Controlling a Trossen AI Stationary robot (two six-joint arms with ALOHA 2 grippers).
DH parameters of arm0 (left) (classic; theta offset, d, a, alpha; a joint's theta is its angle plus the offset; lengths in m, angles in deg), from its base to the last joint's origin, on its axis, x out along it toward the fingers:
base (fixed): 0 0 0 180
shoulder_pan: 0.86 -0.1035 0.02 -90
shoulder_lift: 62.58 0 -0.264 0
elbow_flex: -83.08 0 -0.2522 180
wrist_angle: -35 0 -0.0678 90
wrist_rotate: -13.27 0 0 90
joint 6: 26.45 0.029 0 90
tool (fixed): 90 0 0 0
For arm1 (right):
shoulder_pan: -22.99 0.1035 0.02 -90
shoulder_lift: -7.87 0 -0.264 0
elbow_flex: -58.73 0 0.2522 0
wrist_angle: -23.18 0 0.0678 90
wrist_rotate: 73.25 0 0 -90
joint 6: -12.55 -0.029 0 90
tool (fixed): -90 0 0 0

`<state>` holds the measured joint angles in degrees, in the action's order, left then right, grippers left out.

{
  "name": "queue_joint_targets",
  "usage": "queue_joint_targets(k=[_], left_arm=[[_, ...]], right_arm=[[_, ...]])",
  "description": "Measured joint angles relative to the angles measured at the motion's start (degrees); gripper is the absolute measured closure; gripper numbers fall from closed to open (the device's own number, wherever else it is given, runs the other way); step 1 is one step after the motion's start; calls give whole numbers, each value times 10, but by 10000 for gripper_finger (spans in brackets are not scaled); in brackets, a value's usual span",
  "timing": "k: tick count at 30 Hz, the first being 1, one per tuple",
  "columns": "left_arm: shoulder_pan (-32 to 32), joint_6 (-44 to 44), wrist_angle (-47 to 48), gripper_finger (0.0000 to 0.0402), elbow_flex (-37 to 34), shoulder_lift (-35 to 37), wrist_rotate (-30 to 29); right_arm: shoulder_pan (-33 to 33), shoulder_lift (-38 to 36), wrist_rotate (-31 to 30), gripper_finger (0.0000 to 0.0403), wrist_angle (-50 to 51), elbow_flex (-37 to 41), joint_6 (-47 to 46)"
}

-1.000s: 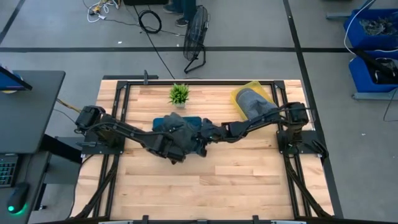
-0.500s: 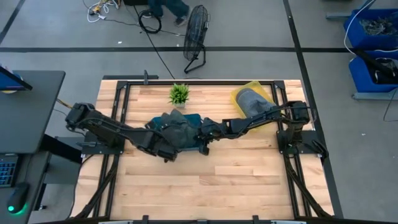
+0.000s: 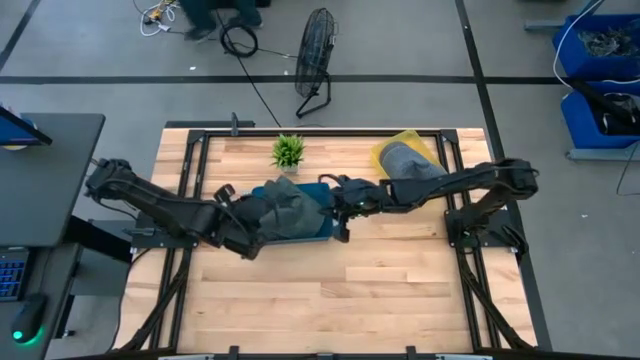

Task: Pick & Place hat
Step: Return to Home Position

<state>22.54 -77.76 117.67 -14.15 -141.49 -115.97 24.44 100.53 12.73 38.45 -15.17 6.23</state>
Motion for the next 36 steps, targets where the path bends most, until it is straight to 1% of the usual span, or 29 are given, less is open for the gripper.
queue_joint_targets(k=[4,8,9,12,14,16,18,20,21,23,25,27,28,30,31,32,34,36], left_arm=[[14,-9,56,279,0,33,-21],[27,-36,119,278,0,96,-62],[29,-36,124,278,0,115,-67],[41,-24,138,278,0,178,-68],[54,-2,138,278,0,219,-61],[67,27,136,278,-1,261,-29],[79,53,115,278,-15,301,9],[86,73,43,278,-49,345,45],[89,84,-9,278,-76,368,66],[90,122,-141,278,-143,406,118],[90,193,-285,278,-225,433,191],[88,277,-434,278,-302,443,244],[85,317,-508,278,-333,442,254],[76,370,-614,278,-373,438,255],[73,386,-645,278,-378,437,255],[70,405,-656,278,-375,437,253],[62,452,-632,278,-347,444,254],[54,483,-600,278,-301,455,254]], right_arm=[[6,-54,0,396,58,0,22],[8,-130,-1,391,88,0,27],[8,-149,-7,391,95,0,33],[8,-209,-49,390,129,0,59],[8,-245,-86,390,159,-1,71],[8,-276,-121,390,200,-1,72],[8,-299,-139,393,240,-1,61],[8,-311,-141,395,278,-1,38],[8,-313,-141,397,290,-1,25],[8,-313,-140,398,314,-1,-6],[8,-308,-140,399,323,-1,-32],[9,-300,-140,399,329,-1,-54],[11,-297,-140,398,326,-1,-66],[18,-293,-137,395,307,-1,-87],[24,-293,-129,394,297,-1,-92],[29,-293,-117,393,288,-1,-91],[39,-295,-100,393,266,-1,-75],[46,-306,-94,394,265,-1,-51]])
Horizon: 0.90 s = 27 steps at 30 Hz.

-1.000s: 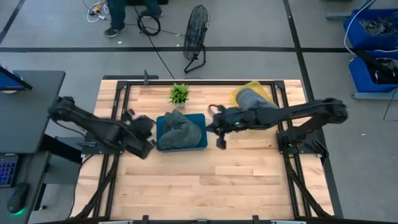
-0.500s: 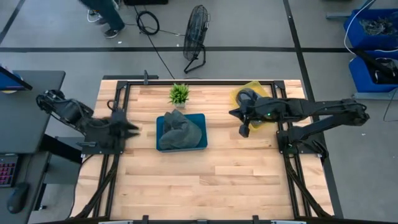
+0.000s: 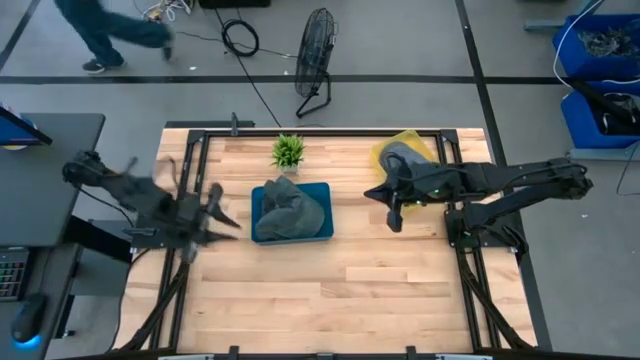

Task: Pick & Place hat
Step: Return to Home Position

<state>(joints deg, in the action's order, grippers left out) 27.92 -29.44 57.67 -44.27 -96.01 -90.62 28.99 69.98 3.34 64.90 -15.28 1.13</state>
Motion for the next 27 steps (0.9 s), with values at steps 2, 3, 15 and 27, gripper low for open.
queue_joint_targets(k=[2,3,15,27], left_arm=[[-10,24,48,278,53,7,-4],[-15,34,77,278,78,11,-6],[-24,79,192,278,18,140,-9],[-25,131,12,278,-193,332,-46]], right_arm=[[1,-15,-11,396,3,0,20],[1,-23,-23,397,12,0,26],[1,-114,-92,397,13,161,-58],[1,-232,-84,394,-29,252,-41]])
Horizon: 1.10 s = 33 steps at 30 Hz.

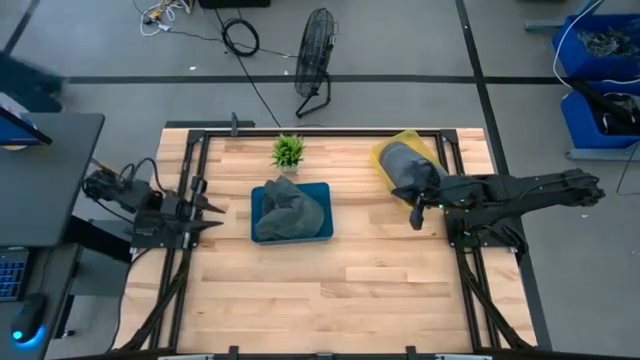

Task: Pick & Place hat
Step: Return to Home Position

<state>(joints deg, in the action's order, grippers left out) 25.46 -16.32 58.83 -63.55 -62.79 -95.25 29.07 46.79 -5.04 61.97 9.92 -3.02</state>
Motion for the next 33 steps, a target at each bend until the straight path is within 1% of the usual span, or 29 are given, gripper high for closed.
queue_joint_targets(k=[1,3,6,8,11,15,19,23,27,29,33], left_arm=[[-1,0,1,278,-10,0,0],[-4,6,-41,278,-26,-8,0],[-11,13,-66,278,-57,-8,2],[-17,18,-105,278,-74,-8,4],[-24,12,-128,278,-110,-8,5],[-35,11,-168,278,-142,-7,5],[-54,8,-171,278,-155,-8,6],[-70,-34,-165,278,-174,-8,6],[-83,-61,-156,278,-191,-8,6],[-92,-68,-153,278,-191,-9,7],[-108,-52,-160,278,-191,-8,7]], right_arm=[[0,-11,1,394,2,0,11],[0,-30,-4,394,1,0,24],[0,-58,-18,394,1,0,28],[0,-69,-19,394,-4,4,36],[0,-81,-15,394,-42,37,57],[0,-88,-11,394,-138,104,84],[0,-89,-11,394,-214,160,100],[0,-89,36,394,-285,208,89],[0,-89,48,394,-343,248,99],[0,-90,48,394,-356,259,101],[0,-90,57,394,-356,267,101]])
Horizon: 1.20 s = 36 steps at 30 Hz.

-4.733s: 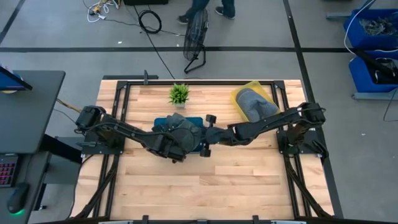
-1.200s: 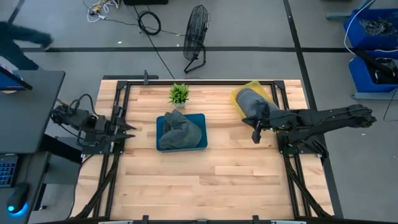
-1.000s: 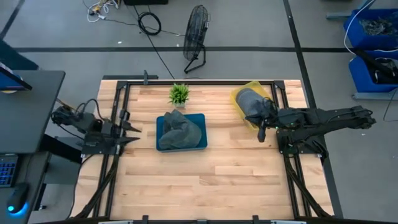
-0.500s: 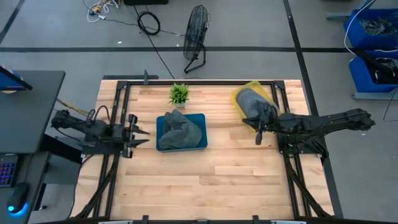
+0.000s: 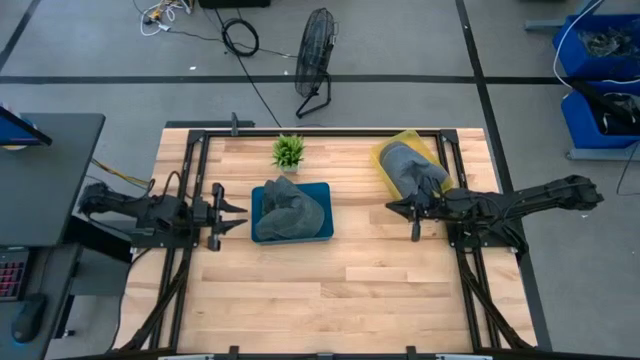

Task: Pick & Place hat
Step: Return to Home Position

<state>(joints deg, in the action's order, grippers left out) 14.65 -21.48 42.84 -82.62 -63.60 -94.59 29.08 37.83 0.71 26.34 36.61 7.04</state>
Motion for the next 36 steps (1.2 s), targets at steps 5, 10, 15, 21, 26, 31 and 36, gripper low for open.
queue_joint_targets(k=[5,10,15,21,26,31,36], left_arm=[[-14,-16,19,278,0,-1,1],[-16,-28,25,278,0,-5,1],[-16,-28,24,278,0,-5,1],[-16,-28,20,278,-1,-5,0],[-16,-28,16,278,-1,-5,-1],[-16,-28,13,278,-1,-5,-1],[-16,-29,12,278,-1,-5,-1]], right_arm=[[0,0,81,394,-15,17,5],[0,0,111,393,-76,57,5],[0,1,111,393,-89,76,0],[0,-14,127,393,-92,75,17],[0,-50,147,393,-76,75,14],[0,-99,155,393,-5,75,13],[0,-148,156,393,86,75,-14]])
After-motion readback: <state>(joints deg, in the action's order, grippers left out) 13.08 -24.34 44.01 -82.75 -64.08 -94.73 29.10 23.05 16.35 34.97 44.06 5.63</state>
